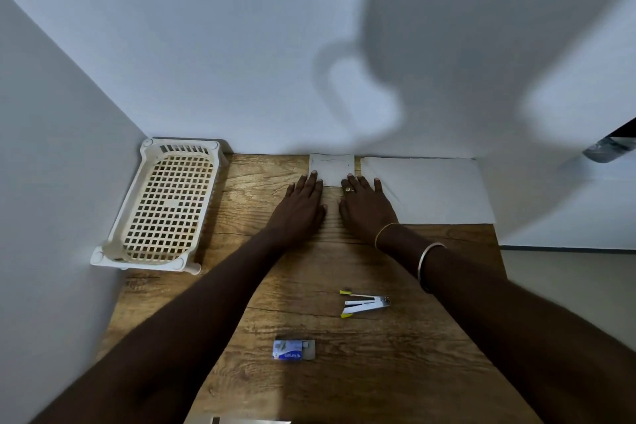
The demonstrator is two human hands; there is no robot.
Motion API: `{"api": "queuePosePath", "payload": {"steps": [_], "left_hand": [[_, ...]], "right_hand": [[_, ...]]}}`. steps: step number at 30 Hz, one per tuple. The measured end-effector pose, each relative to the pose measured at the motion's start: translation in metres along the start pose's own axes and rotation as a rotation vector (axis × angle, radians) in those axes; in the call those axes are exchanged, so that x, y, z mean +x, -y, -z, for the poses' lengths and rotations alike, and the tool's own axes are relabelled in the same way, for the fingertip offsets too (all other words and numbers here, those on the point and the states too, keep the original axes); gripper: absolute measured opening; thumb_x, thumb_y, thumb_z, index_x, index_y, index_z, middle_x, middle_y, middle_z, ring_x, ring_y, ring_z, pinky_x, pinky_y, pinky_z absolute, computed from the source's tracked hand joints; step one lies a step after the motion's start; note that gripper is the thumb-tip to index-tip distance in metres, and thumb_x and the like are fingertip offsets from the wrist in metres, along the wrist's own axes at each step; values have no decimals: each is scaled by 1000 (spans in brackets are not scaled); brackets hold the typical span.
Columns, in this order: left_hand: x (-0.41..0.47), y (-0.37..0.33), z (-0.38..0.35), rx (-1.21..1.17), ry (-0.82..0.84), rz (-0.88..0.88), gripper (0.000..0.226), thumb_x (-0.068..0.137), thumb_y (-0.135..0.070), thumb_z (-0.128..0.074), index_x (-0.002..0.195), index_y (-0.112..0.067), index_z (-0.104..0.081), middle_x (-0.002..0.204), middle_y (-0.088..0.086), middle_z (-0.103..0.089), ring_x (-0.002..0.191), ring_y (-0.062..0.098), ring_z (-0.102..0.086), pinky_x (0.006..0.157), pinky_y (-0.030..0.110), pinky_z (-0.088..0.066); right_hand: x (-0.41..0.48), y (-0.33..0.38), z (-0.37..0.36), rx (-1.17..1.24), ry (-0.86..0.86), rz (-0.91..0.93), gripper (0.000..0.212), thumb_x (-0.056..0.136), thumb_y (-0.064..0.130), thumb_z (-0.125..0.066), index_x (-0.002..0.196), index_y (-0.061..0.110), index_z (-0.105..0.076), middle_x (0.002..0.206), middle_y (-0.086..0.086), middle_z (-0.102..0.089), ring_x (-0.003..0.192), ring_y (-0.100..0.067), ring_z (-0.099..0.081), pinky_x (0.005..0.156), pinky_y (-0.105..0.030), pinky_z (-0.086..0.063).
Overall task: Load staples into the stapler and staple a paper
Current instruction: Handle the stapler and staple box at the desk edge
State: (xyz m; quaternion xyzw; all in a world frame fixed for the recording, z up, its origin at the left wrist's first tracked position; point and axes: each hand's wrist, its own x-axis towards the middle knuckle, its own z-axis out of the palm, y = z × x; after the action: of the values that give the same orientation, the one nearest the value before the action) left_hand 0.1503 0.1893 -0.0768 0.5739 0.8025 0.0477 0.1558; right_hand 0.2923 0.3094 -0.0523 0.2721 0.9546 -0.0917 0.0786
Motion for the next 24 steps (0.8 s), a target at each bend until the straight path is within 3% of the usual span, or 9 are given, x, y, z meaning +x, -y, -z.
{"api": "queuePosePath", "payload": {"steps": [11,19,24], "left_hand": [[-123,-30,-15,-287,-117,57,52,107,-28,-43,154,-8,-37,165,12,-28,154,27,-21,125,40,-12],[-208,-40,-30,-329,-152,3,46,105,-20,-52,150,-10,-46,161,9,-36,149,22,-33,123,33,-16],[-240,-35,-34,-298,-193,-44,51,88,-5,-74,137,-5,-59,143,16,-59,128,34,-60,113,45,-33]], "right_hand": [[-103,27,-22,96,-96,33,52,103,34,-36,147,9,-44,150,-10,-50,143,-27,-39,120,-58,-18],[-181,76,-35,205,-300,99,44,96,23,-59,136,5,-57,133,-14,-64,125,-28,-60,114,-64,-29],[-215,100,-55,334,-378,114,31,85,10,-73,116,9,-72,110,-11,-72,100,-30,-68,92,-45,-53]]}}
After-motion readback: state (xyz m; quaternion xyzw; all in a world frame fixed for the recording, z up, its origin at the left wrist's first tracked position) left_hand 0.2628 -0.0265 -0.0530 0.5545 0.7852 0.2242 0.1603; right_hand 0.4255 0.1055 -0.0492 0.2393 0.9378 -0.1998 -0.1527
